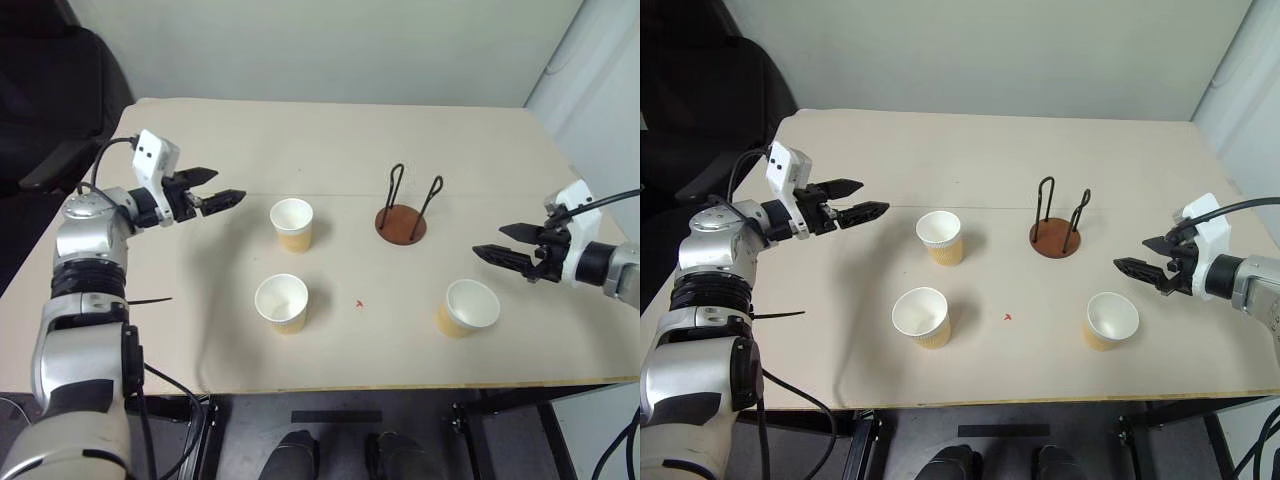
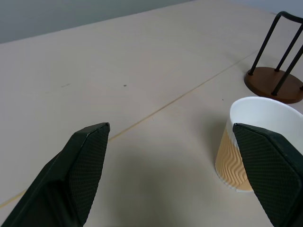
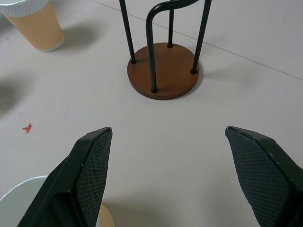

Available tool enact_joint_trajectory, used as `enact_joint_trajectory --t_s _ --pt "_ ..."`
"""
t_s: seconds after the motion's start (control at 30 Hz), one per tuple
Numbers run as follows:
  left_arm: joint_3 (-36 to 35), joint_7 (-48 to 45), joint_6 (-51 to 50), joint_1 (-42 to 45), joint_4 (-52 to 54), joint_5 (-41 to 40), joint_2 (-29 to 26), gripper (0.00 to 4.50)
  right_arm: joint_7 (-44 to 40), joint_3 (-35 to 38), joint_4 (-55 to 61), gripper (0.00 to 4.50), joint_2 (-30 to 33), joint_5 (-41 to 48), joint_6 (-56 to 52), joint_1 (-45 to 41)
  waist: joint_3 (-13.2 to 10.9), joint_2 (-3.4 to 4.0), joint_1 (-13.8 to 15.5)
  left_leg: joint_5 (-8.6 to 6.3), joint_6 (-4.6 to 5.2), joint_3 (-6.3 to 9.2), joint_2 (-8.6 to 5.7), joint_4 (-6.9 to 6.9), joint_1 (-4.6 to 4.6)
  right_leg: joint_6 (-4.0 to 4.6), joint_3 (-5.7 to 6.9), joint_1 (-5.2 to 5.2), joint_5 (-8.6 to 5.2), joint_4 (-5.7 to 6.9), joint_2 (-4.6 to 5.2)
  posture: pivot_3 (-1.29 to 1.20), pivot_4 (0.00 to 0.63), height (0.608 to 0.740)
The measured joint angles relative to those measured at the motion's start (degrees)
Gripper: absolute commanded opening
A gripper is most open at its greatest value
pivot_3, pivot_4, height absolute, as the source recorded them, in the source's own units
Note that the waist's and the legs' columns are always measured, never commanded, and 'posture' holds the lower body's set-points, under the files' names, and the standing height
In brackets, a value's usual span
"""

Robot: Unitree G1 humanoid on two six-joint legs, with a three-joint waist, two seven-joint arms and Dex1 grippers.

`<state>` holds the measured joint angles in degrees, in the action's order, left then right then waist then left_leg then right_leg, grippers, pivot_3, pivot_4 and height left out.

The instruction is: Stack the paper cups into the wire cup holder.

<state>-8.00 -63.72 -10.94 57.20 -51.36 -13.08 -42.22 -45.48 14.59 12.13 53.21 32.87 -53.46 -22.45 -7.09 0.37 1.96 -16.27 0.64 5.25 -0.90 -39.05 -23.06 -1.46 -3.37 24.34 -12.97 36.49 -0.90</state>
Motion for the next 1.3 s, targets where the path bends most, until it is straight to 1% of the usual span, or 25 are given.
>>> enact_joint_trajectory --t_s 0.23,0.43,0.5,0.67,0.8,0.9,1.1,1.3 --pt "0.94 -0.02 0.11 2.05 -0.41 1.12 0.1 4.47 0.55 0.05 -0.03 3.89 -0.83 -0.02 0.97 0.3 0.0 0.0 -0.04 0.0 0.01 -0.01 0.0 -0.08 0.03 -0.01 0.0 0.02 -0.01 0.23 0.0 0.0 0.15 0.74" --pt "1.67 -0.97 -0.02 4.45 -0.37 1.11 0.94 4.47 2.71 0.11 -0.57 3.89 -2.34 -0.47 1.93 -0.77 0.0 0.0 -0.07 0.01 0.02 -0.01 0.0 -0.13 0.03 -0.01 0.0 0.03 -0.01 0.27 0.0 0.0 0.15 0.74" --pt "2.45 -3.43 -0.02 6.03 -0.22 1.1 1.03 4.47 2.71 0.19 -0.52 3.89 -2.24 -0.38 1.91 -0.98 0.0 -0.01 -0.04 0.0 0.02 -0.01 -0.01 -0.11 0.03 -0.01 -0.01 0.02 -0.01 0.25 0.01 0.0 0.15 0.74" --pt "6.44 -15.14 -4.26 6.39 5.17 0.36 1.91 4.47 1.46 0.49 0.18 3.89 -0.11 0.89 0.61 -0.86 0.0 -0.01 -0.04 0.0 0.03 -0.01 -0.02 -0.1 -0.01 -0.03 -0.01 0.03 -0.02 0.24 0.01 0.0 0.15 0.74" --pt "8.52 -19.66 -5.46 6.55 8.62 -0.19 2.8 4.47 0.27 0.17 0.37 3.89 1.4 1.44 -0.23 -1.28 0.0 -0.01 -0.11 0.0 0.03 -0.01 -0.01 -0.11 0.0 -0.03 -0.02 0.04 -0.02 0.27 0.01 0.0 0.15 0.74" --pt "9.22 -21.97 -5.42 6.54 10.26 -0.2 2.79 4.47 -0.14 -0.7 0.32 3.89 2.18 1.78 -1.98 -3.51 0.0 -0.01 -0.23 0.0 0.03 -0.01 0.0 -0.11 0.01 -0.04 -0.02 0.05 -0.02 0.31 0.0 0.0 0.15 0.74" --pt "8.85 -21.68 -5.13 4.82 12.1 -0.18 1.25 4.47 -0.97 -4.79 0.42 3.89 1.85 2.51 -4.4 -7.79 0.0 0.0 -0.47 0.0 0.03 -0.01 0.0 -0.1 0.01 -0.07 -0.03 0.09 -0.04 0.33 0.0 0.0 0.15 0.74" --pt "7.26 -18.35 -5.87 1.31 15.6 -1.01 0.72 4.47 -1.13 -9.31 -0.63 3.89 0.04 1.62 -3.84 -10.35 0.0 -0.01 -0.3 0.0 0.03 0.0 -0.01 -0.13 -0.02 -0.07 -0.01 0.08 -0.04 0.32 0.02 0.0 0.15 0.74"
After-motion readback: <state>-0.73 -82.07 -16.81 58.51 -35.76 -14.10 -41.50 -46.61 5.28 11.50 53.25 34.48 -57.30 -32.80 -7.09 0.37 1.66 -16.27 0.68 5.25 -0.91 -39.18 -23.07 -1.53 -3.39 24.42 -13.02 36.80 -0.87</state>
